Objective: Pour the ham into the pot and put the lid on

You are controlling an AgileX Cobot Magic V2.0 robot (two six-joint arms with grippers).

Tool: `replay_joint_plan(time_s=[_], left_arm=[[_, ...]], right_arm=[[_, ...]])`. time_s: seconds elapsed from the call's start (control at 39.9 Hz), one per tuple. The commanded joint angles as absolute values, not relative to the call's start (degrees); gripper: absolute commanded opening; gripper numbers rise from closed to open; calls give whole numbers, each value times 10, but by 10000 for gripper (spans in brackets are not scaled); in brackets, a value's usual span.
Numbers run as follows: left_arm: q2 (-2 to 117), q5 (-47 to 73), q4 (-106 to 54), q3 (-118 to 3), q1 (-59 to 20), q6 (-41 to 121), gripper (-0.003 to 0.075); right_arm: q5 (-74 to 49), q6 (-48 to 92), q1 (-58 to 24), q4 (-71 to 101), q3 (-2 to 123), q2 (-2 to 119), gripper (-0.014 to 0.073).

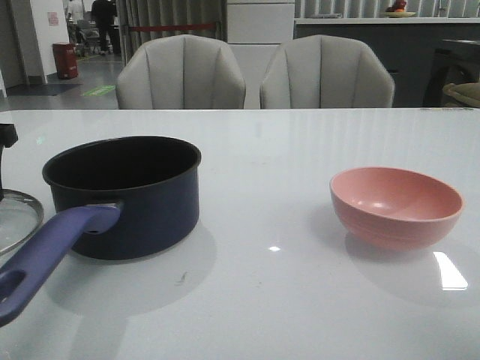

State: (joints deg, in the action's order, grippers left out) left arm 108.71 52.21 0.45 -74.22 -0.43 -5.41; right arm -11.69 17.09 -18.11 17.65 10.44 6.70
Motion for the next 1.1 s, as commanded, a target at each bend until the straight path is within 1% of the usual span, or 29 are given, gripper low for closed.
replay_joint_plan(time_s=[0.0,0.18,0.38,0.83,0.95,1.08], left_arm=[[1083,533,31,-743,-10,-53,153],[1074,559,31,-762,-10,-53,153],[1045,559,31,-780,-7,-53,153],[1008,563,-25,-794,34,-35,153],[994,573,-67,-818,49,-7,153],[977,585,-69,-860,51,-6,153]], right_arm=[[-74,173,-182,181,119,73,160],[-74,173,-182,181,119,73,160],[-74,173,-182,181,119,73,160],[-74,173,-182,181,119,73,160],[-74,173,-182,181,119,73,160],[-74,173,-182,181,119,73,160]])
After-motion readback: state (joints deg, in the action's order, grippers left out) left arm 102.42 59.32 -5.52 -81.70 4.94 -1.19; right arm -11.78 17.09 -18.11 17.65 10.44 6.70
